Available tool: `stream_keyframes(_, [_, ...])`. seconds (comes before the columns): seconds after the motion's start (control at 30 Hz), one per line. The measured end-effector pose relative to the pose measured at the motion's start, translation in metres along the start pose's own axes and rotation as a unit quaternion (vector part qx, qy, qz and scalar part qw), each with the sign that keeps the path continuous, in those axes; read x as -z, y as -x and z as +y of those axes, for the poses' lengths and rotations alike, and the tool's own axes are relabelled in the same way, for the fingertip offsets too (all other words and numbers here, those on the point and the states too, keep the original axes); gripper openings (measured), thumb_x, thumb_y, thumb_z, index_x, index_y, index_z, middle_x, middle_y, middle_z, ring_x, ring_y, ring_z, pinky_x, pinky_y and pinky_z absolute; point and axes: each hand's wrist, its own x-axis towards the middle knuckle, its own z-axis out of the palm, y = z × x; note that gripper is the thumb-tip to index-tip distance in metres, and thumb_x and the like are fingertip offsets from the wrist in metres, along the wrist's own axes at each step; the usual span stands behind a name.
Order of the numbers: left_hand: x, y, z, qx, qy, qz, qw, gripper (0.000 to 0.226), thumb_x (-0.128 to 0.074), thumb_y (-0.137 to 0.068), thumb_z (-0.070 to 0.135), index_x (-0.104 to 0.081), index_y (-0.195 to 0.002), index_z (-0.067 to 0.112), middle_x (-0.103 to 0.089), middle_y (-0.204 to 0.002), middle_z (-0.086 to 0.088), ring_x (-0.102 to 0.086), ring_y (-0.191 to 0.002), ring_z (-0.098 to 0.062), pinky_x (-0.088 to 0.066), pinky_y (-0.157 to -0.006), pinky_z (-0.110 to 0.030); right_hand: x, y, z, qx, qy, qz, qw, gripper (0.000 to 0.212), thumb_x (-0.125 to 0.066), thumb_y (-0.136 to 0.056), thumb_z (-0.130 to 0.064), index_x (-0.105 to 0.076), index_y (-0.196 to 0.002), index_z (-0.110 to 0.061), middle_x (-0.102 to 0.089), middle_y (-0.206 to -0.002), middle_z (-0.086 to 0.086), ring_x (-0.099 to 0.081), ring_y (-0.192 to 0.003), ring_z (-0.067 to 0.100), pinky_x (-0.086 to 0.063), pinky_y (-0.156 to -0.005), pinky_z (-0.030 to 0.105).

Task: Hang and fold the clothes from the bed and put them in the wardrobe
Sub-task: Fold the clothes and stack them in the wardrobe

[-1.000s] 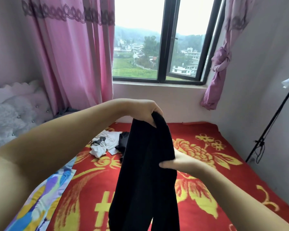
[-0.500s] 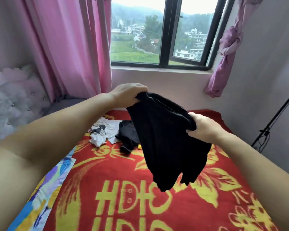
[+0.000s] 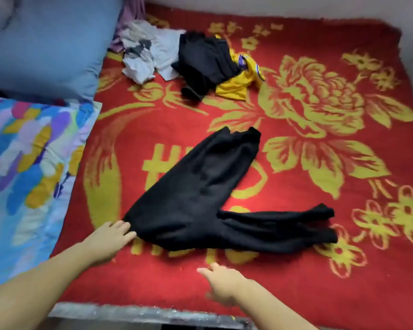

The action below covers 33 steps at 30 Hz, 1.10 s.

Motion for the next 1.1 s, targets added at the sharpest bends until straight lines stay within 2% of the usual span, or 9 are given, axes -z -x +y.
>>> stream_keyframes(0.07, [-0.027,-0.010,0.030,-0.006,0.037,-0.012,0.999,0.063,-0.083,-0.022,0.012,-0.068,-0.083,0.023,-0.060,-0.077,0.001,-0.059,-0.066,-0.018,-0.045,-0.048,-0.028,-0.020,-0.008,0.017,-0.020,-0.057,-0.014,0.998,0.056,-0.047,-0.097,-0.030,-0.026,-0.149,-0.020,-0.038,-0.143,0.015,-0.041,-0.130,0.033,-0.037,-0.104,0.041])
stream_keyframes(0.23, [-0.019,-0.070,0.113,-0.093,0.061,0.041,0.993,0.052,-0.080,-0.030,0.012,-0.067,-0.079,0.023,-0.056,-0.073,0.003,-0.057,-0.062,-0.017,-0.045,-0.052,-0.024,-0.038,0.000,0.121,-0.161,-0.192,0.076,0.965,0.039,-0.044,-0.097,-0.022,-0.049,-0.134,-0.013,-0.056,-0.133,0.009,-0.049,-0.125,0.024,-0.035,-0.101,0.028])
stream_keyframes(0.43, [0.023,-0.170,0.196,-0.078,0.112,0.112,0.984,0.077,-0.084,-0.035,0.015,-0.068,-0.110,0.015,-0.068,-0.103,-0.008,-0.067,-0.095,-0.023,-0.054,-0.086,-0.038,-0.018,0.019,0.256,-0.382,-0.354,0.356,0.776,0.052,-0.043,-0.087,0.002,-0.047,-0.137,-0.012,-0.046,-0.135,0.018,-0.049,-0.117,0.034,-0.039,-0.094,0.037])
stream_keyframes(0.57, [0.034,-0.211,0.219,-0.032,0.118,0.113,0.986,0.076,-0.084,-0.043,0.011,-0.067,-0.117,0.012,-0.066,-0.114,-0.013,-0.064,-0.107,-0.025,-0.051,-0.092,-0.047,-0.022,0.015,0.319,-0.346,-0.079,0.281,0.892,0.057,-0.057,-0.085,-0.008,-0.045,-0.140,-0.016,-0.032,-0.149,0.018,-0.030,-0.138,0.033,-0.031,-0.108,0.044])
stream_keyframes(0.63, [0.033,-0.218,0.216,-0.017,0.122,0.131,0.984,0.077,-0.085,-0.049,0.015,-0.063,-0.123,0.013,-0.063,-0.120,-0.012,-0.062,-0.109,-0.026,-0.051,-0.091,-0.043,-0.018,0.009,0.332,-0.322,0.016,0.222,0.920,0.044,-0.060,-0.087,-0.019,-0.052,-0.129,-0.015,-0.042,-0.141,0.015,-0.038,-0.132,0.032,-0.032,-0.108,0.043])
stream_keyframes(0.8, [0.049,-0.222,0.193,0.019,0.113,0.064,0.991,0.086,-0.079,-0.065,0.052,-0.048,-0.137,0.018,-0.061,-0.115,-0.003,-0.060,-0.097,-0.024,-0.047,-0.075,-0.034,0.009,0.021,0.331,-0.176,-0.067,0.162,0.969,0.008,-0.057,-0.088,-0.022,-0.050,-0.086,-0.021,-0.065,-0.093,0.004,-0.062,-0.094,0.026,-0.040,-0.074,0.032])
stream_keyframes(0.93, [0.075,-0.227,0.175,-0.059,0.135,-0.079,0.986,0.037,-0.049,-0.088,0.061,-0.054,-0.101,0.026,-0.062,-0.099,0.007,-0.057,-0.099,-0.017,-0.033,-0.082,-0.028,0.045,0.052,0.344,-0.129,-0.185,-0.014,0.974,0.017,-0.067,-0.085,-0.036,-0.060,-0.074,-0.025,-0.058,-0.070,-0.010,-0.055,-0.069,0.008,-0.040,-0.065,0.024])
stream_keyframes(1.03, [0.075,-0.231,0.159,-0.107,0.107,-0.037,0.988,0.048,-0.035,-0.088,0.068,-0.064,-0.094,0.029,-0.059,-0.098,0.008,-0.055,-0.099,-0.015,-0.035,-0.083,-0.029,0.058,0.047,0.367,-0.170,-0.029,0.040,0.984,0.014,-0.065,-0.074,-0.052,-0.067,-0.078,-0.038,-0.065,-0.113,0.000,-0.057,-0.114,0.020,-0.046,-0.095,0.035])
stream_keyframes(1.1, [0.064,-0.235,0.155,-0.121,0.078,0.056,0.988,0.046,-0.044,-0.085,0.063,-0.072,-0.083,0.027,-0.060,-0.108,0.002,-0.057,-0.104,-0.021,-0.040,-0.088,-0.035,0.056,0.031,0.367,-0.190,0.125,0.086,0.970,0.024,-0.061,-0.084,-0.051,-0.068,-0.105,-0.042,-0.016,-0.159,0.005,-0.007,-0.148,0.025,-0.018,-0.114,0.052])
